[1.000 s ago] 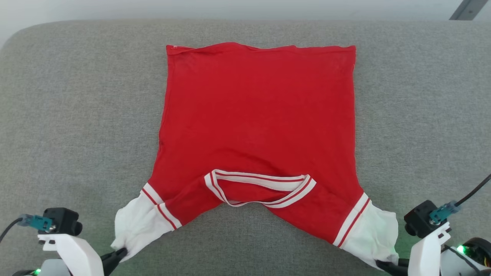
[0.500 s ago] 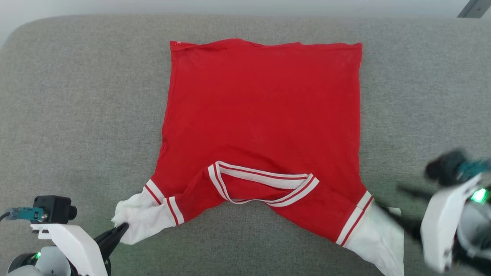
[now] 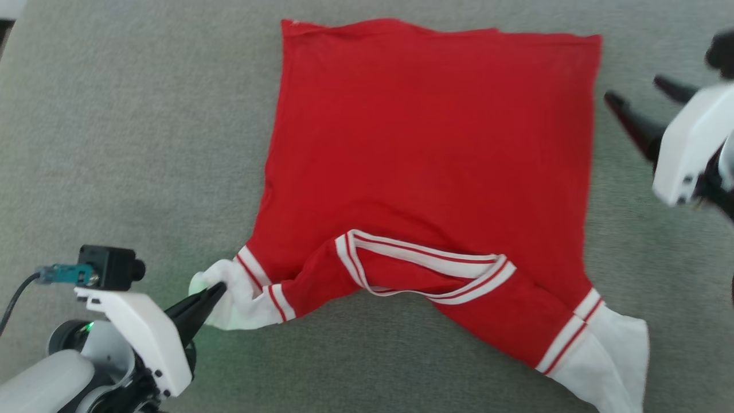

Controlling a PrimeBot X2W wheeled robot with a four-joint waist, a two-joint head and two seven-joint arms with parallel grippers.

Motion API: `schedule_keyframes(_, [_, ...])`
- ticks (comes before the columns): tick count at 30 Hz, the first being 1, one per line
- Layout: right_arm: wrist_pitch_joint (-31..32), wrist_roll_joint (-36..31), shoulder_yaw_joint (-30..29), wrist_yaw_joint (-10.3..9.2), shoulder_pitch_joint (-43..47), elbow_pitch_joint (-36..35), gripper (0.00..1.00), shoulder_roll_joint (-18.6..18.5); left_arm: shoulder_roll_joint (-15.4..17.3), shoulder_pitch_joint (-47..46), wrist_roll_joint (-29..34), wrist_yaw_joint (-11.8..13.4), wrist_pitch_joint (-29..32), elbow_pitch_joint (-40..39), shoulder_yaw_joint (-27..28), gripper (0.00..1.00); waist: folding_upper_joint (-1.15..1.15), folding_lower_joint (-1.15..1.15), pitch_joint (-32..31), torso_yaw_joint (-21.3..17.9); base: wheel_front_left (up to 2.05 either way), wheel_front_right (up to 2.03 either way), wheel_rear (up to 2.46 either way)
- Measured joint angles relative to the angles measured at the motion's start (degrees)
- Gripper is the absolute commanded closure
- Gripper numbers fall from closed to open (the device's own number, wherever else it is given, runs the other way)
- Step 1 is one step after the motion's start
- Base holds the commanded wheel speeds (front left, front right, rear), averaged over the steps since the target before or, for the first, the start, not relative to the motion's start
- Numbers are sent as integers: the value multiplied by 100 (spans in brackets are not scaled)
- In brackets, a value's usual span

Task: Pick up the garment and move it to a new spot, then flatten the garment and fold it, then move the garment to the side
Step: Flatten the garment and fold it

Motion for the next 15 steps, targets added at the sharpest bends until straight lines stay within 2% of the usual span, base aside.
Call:
schedule_keyframes(7, [-149, -436, -60, 0, -1311, 1844, 0, 8, -364, -330, 170, -244, 103, 254, -62, 100, 0, 0, 362, 359, 0, 0, 0])
schedule_keyframes(15, [183, -771, -393, 0, -2276, 3684, 0, 109, -776, -661, 303, -556, 164, 643, -138, 100, 0, 0, 730, 811, 0, 0, 0])
